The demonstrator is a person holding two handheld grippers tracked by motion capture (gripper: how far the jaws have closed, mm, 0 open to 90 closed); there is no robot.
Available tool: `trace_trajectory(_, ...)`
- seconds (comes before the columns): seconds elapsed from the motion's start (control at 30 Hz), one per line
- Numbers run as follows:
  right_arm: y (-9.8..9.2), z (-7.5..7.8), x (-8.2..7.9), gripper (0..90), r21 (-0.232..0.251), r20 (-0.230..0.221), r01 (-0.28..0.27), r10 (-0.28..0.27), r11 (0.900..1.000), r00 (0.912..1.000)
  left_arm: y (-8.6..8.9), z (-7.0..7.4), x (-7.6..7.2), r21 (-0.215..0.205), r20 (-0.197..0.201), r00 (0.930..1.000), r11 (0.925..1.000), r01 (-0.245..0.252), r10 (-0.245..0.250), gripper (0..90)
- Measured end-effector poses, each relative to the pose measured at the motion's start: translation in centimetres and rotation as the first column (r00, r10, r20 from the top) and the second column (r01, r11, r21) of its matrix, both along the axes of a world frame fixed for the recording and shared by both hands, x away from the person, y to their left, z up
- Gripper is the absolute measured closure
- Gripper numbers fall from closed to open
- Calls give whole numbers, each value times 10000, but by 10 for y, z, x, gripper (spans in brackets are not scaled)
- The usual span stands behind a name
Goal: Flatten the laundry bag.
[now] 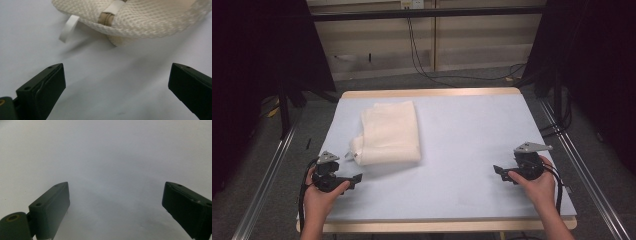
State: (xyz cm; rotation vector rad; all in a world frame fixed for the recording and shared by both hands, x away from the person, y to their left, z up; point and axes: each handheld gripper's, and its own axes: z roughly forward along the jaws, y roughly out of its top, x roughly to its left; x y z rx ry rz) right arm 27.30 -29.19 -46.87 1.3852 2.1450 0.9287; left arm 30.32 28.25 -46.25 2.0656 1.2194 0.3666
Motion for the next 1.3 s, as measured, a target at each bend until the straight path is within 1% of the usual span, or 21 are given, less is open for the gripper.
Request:
trace_trajectory(0.03,0,0,0,72,-61,75,-104,105,9999,9999,-1,1,0,-42,-78,9999,9999,103,-103,10)
trace_trajectory(0.1,0,2,-1,69,-85,54,4,-3,10000,10000,-3,2,0,-233,-111,9999,9997,90,-92,10)
trace_trajectory(0.2,0,2,-1,67,-141,114,-173,174,9998,9998,-6,4,0,-175,-94,9999,9998,101,-103,10)
trace_trajectory(0.37,1,3,-2,67,-42,145,-183,183,9998,9997,-10,4,1,-366,-282,9996,9993,51,-61,16)
trace_trajectory(0.47,2,3,-2,67,-14,99,-174,174,9998,9998,-11,5,2,-488,-225,9997,9988,-16,5,18)
trace_trajectory(0.5,2,3,-2,67,-130,100,-184,185,9997,9998,-10,5,2,-542,-248,9997,9985,6,-20,18)
trace_trajectory(0.6,4,2,-2,67,-77,68,-241,242,9997,9997,-11,8,2,-574,-179,9998,9983,17,-28,30)
trace_trajectory(0.67,6,2,-2,68,-94,105,-284,285,9996,9995,-13,9,2,-786,-130,9999,9968,-114,104,38)
trace_trajectory(0.7,6,3,-2,68,-68,58,-304,304,9995,9995,-13,10,2,-776,-160,9999,9970,-34,22,53)
trace_trajectory(0.77,7,3,-2,68,-80,113,-320,321,9995,9994,-15,11,1,-1027,-187,9997,9946,-159,141,86)
trace_trajectory(0.8,8,3,-2,68,-55,128,-329,330,9994,9994,-13,12,1,-945,-208,9998,9955,-38,18,94)
trace_trajectory(0.83,8,4,-2,68,-26,115,-329,329,9995,9994,-14,12,1,-1051,-175,9998,9944,-60,42,113)
trace_trajectory(0.87,8,3,-3,68,-71,143,-319,320,9995,9994,-13,13,2,-1032,-193,9998,9947,23,-43,144)
trace_trajectory(0.9,9,3,-2,68,-106,162,-372,373,9993,9992,-13,13,2,-1077,-86,9999,9942,-63,54,172)
trace_trajectory(0.97,10,3,-3,68,-81,107,-426,426,9991,9990,-14,14,3,-1190,-71,9999,9928,-156,149,239)
trace_trajectory(1.0,10,2,-2,68,-117,130,-462,463,9989,9988,-13,14,5,-1116,-101,9999,9937,-50,39,262)
trace_trajectory(1.03,10,2,-2,68,-110,63,-504,504,9987,9987,-15,14,5,-1194,-91,9999,9928,-128,118,284)
trace_trajectory(1.07,10,2,-3,68,-145,12,-493,493,9987,9988,-16,15,6,-1103,-115,9999,9939,-20,7,326)
trace_trajectory(1.17,11,2,-3,69,-106,33,-501,501,9987,9987,-18,15,8,-1144,-67,10000,9934,-40,33,411)
trace_trajectory(1.2,11,2,-3,69,-149,64,-494,495,9987,9988,-18,15,9,-1083,-106,9999,9941,-42,31,426)
trace_trajectory(1.3,12,2,-3,69,-160,40,-526,527,9985,9986,-15,15,11,-1228,-183,9998,9923,-125,103,487)
